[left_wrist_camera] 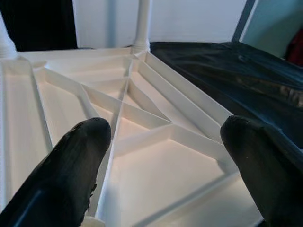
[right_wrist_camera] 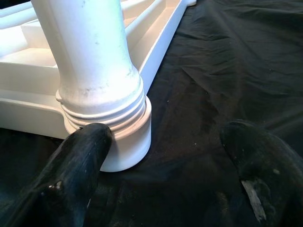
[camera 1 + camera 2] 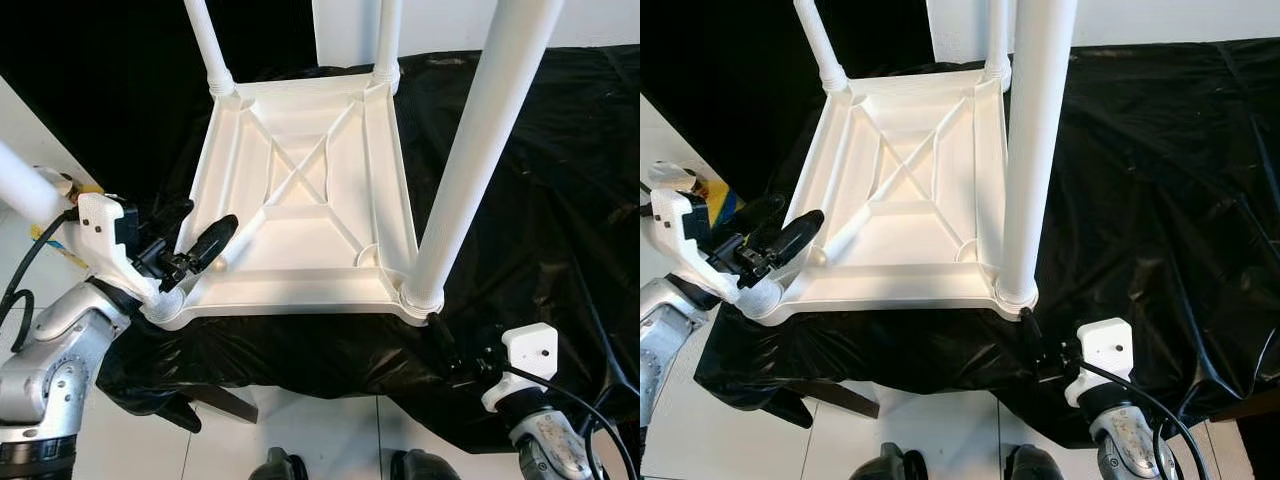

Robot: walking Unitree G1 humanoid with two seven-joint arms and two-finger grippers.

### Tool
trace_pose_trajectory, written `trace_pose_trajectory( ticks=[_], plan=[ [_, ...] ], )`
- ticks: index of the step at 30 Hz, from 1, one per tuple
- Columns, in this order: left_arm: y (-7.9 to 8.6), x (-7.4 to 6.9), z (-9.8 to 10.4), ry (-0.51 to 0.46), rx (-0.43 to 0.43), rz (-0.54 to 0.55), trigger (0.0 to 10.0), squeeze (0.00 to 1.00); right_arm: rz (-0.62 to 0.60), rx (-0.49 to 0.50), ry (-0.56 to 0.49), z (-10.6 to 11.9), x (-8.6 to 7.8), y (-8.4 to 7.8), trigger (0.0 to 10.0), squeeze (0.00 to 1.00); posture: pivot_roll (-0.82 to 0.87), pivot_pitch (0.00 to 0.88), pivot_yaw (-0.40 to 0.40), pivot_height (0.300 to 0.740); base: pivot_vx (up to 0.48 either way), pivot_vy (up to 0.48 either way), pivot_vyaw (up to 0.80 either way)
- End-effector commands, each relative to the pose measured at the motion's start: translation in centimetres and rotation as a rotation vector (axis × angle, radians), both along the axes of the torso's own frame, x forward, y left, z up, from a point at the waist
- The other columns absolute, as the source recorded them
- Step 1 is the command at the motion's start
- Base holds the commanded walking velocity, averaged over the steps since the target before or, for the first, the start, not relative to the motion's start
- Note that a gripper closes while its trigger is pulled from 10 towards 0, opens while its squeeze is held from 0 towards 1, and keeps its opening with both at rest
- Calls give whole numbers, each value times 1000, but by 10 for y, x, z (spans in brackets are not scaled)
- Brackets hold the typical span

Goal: Building children table

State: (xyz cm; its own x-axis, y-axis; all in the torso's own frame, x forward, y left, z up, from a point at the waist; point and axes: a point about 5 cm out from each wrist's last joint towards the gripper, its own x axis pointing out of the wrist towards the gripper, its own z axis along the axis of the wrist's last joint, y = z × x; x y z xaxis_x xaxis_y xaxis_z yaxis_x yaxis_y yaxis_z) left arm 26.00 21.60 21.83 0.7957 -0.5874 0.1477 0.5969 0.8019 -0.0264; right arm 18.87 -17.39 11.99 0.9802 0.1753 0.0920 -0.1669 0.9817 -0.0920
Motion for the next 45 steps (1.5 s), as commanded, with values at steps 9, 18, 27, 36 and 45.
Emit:
trace_pose_trajectory(
  ticks=[9, 18, 27, 36, 45],
  plan=[
    [15, -33, -6, 124, -30, -77, 10000, 0, 8, 10, 15, -1, -5, 2, 10000, 0, 59, 206, 114, 740, 0, 0, 0],
    [19, -55, -9, 241, -72, -187, 10000, 0, 5, -2, -2, 5, -6, -3, 10000, 0, 43, 200, 111, 740, 0, 0, 0],
    [29, -82, -24, 366, 92, -277, 10000, 0, -11, -5, -13, 6, -8, -6, 10000, 0, 30, 175, 104, 740, 0, 0, 0],
    [53, -92, -26, 431, 187, -243, 10000, 0, -20, -8, -23, 6, -4, -8, 10000, 0, 33, 147, 96, 740, 0, 0, 0],
    [66, -116, -21, 483, 185, -207, 10000, 0, 72, -11, -19, 6, 3, -5, 10000, 0, 89, 132, 56, 740, 0, 0, 0]
  ],
)
